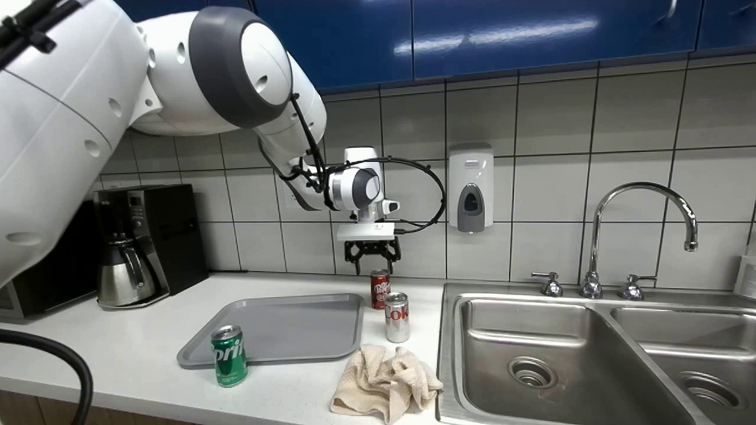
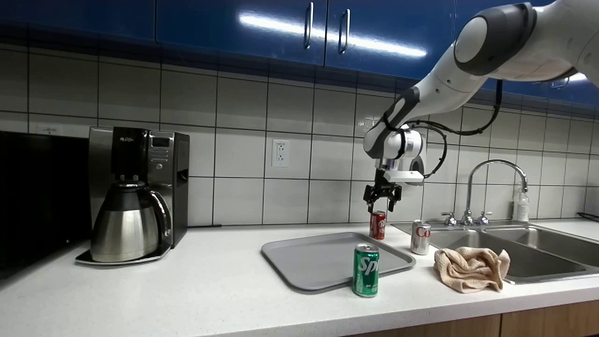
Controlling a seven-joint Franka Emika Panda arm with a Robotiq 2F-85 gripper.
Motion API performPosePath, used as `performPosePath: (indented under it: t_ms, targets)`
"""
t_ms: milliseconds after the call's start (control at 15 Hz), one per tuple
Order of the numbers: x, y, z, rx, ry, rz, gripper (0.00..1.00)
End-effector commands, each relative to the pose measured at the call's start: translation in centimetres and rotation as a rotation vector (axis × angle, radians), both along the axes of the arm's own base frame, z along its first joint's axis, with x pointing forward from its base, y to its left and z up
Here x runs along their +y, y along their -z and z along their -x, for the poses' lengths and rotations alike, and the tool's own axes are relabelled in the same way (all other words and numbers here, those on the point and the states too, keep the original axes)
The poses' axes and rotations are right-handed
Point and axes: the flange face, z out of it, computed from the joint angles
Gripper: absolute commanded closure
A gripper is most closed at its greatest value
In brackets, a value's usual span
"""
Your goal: Remove the cans from the tray.
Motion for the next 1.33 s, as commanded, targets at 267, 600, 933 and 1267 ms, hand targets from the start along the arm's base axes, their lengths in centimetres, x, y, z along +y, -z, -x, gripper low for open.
performPosePath:
  t_ms: [267, 600, 933, 1267]
  targets:
    - [0.7, -1.6, 5.4, -0.012, -0.082, 0.022, 0.00]
    - [1.1, -1.4, 8.4, -0.005, -0.136, 0.029, 0.00]
    - [1.5, -1.0, 11.4, -0.003, -0.196, 0.035, 0.00]
    - [1.7, -0.8, 14.4, -0.004, -0.250, 0.046, 0.00]
